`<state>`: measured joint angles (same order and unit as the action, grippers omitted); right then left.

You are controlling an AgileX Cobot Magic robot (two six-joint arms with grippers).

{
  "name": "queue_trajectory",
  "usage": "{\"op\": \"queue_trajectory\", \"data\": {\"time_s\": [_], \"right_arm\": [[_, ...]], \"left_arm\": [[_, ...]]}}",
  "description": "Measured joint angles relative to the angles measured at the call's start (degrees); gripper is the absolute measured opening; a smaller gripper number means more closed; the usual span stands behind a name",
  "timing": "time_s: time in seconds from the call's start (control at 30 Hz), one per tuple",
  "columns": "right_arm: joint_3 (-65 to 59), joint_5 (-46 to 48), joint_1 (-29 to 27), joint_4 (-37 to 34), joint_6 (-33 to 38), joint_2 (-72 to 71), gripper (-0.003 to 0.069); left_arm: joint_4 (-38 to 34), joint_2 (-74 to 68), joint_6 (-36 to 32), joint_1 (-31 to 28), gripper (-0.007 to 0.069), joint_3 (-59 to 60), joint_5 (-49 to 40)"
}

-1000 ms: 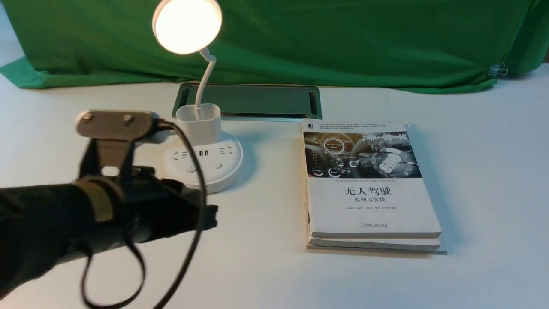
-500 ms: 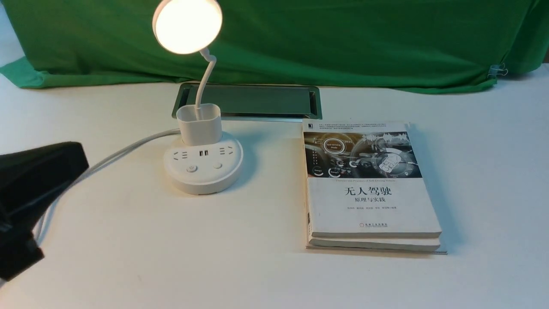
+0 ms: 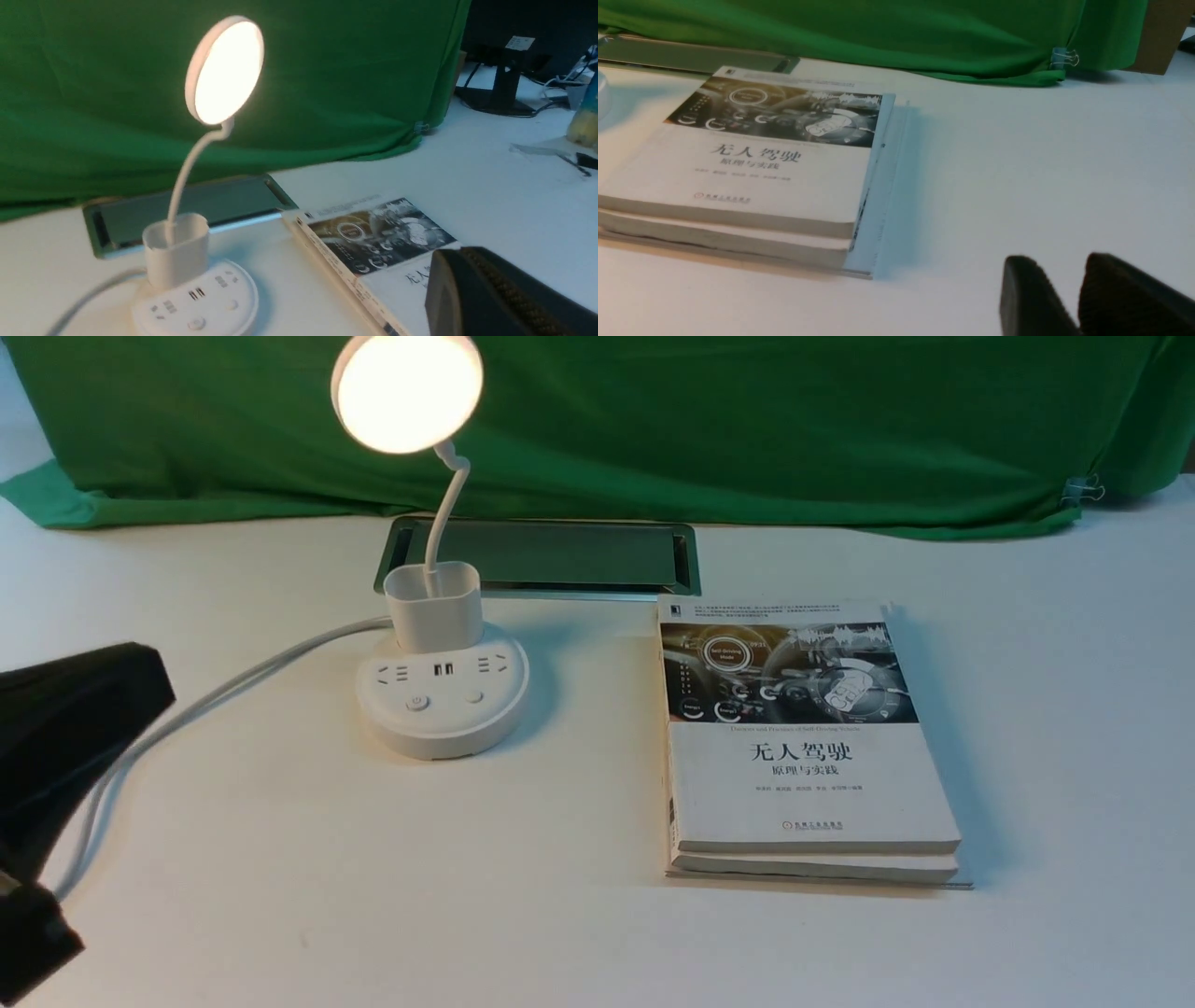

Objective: Turn on the desk lamp on the white desktop with your hand.

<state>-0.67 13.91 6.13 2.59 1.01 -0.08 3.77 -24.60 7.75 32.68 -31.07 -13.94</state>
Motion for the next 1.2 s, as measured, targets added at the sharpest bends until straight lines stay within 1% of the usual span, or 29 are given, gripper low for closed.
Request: {"op": "queue_trajectory", "data": {"time_s": [0.03, 0.1, 0.17, 0.2, 0.23, 0.27, 0.3, 0.33, 0.37, 0.4, 0.43, 0.47, 0.53, 0.57, 0.6, 0.63, 0.67, 0.7, 0.73, 0.8, 0.87, 0.97, 1.2], "right_arm": [[0.00, 0.00, 0.00, 0.00, 0.00, 0.00, 0.0238], [0.00, 0.00, 0.00, 0.00, 0.00, 0.00, 0.0238], [0.00, 0.00, 0.00, 0.00, 0.00, 0.00, 0.0238], [0.00, 0.00, 0.00, 0.00, 0.00, 0.00, 0.0238], [0.00, 0.00, 0.00, 0.00, 0.00, 0.00, 0.0238], [0.00, 0.00, 0.00, 0.00, 0.00, 0.00, 0.0238], [0.00, 0.00, 0.00, 0.00, 0.00, 0.00, 0.0238], [0.00, 0.00, 0.00, 0.00, 0.00, 0.00, 0.0238], [0.00, 0.00, 0.00, 0.00, 0.00, 0.00, 0.0238], [0.00, 0.05, 0.00, 0.00, 0.00, 0.00, 0.0238], [0.00, 0.04, 0.00, 0.00, 0.00, 0.00, 0.0238], [0.00, -0.01, 0.00, 0.00, 0.00, 0.00, 0.0238], [0.00, 0.05, 0.00, 0.00, 0.00, -0.02, 0.0238], [0.00, 0.05, 0.00, 0.00, 0.00, -0.02, 0.0238], [0.00, 0.07, 0.00, 0.00, 0.00, -0.07, 0.0238], [0.00, -0.01, 0.00, 0.00, 0.00, -0.07, 0.0238], [0.00, -0.01, 0.00, 0.00, 0.00, -0.07, 0.0238], [0.00, 0.04, 0.00, 0.00, 0.00, -0.07, 0.0238], [0.00, 0.00, 0.00, 0.00, 0.00, -0.07, 0.0238], [0.00, 0.00, 0.00, 0.00, 0.00, -0.07, 0.0238], [0.00, 0.05, 0.00, 0.00, 0.00, -0.07, 0.0238], [0.00, 0.05, 0.00, 0.00, 0.00, -0.07, 0.0238], [0.00, 0.05, 0.00, 0.05, 0.00, -0.07, 0.0238]], "left_arm": [[1.70, 1.47, 0.31, -1.28, 0.0001, 2.42, 2.94], [2.57, 3.73, 1.12, -4.40, 0.0001, 5.71, 8.71], [3.05, 6.45, 1.29, -8.66, 0.0001, 11.16, 15.79], [3.46, 8.29, 1.29, -12.07, 0.0001, 14.73, 21.37], [3.63, 9.82, 1.29, -14.51, 0.0001, 17.75, 25.09], [3.62, 10.12, 1.29, -14.98, 0.0001, 18.36, 25.82], [3.83, 12.99, 1.24, -18.74, 0.0001, 23.69, 30.55], [3.90, 13.62, 1.24, -19.64, 0.0001, 24.82, 31.48], [4.03, 16.10, 1.24, -23.03, 0.0001, 28.85, 33.59], [4.20, 17.61, 1.24, -24.85, 0.0001, 30.37, 33.17], [4.28, 17.61, 1.24, -25.17, 0.0001, 30.37, 32.87], [4.50, 20.17, 1.24, -27.12, 0.0001, 31.04, 28.17], [3.48, 23.13, 1.18, -28.39, 0.0001, 31.33, 20.79], [3.48, 23.33, 1.18, -28.39, 0.0001, 31.34, 20.79], [1.37, 24.30, 1.18, -28.67, 0.0001, 31.34, 14.25], [0.21, 24.42, 1.18, -28.71, 0.0001, 31.34, 10.82], [0.05, 24.47, 1.18, -28.73, 0.0001, 31.34, 9.47], [-1.59, 24.53, 1.11, -28.78, 0.0001, 31.34, 5.11], [-2.28, 24.53, 0.76, -28.78, 0.0001, 31.38, 2.84], [-3.03, 24.53, -0.58, -28.84, 0.0001, 31.38, 1.37], [-4.93, 24.53, -3.51, -28.84, 0.0001, 31.38, 0.86], [-6.06, 24.53, -4.31, -28.84, 0.0001, 31.38, 0.67], [-6.25, 24.63, -4.93, -28.84, 0.0001, 31.38, 0.67]]}}
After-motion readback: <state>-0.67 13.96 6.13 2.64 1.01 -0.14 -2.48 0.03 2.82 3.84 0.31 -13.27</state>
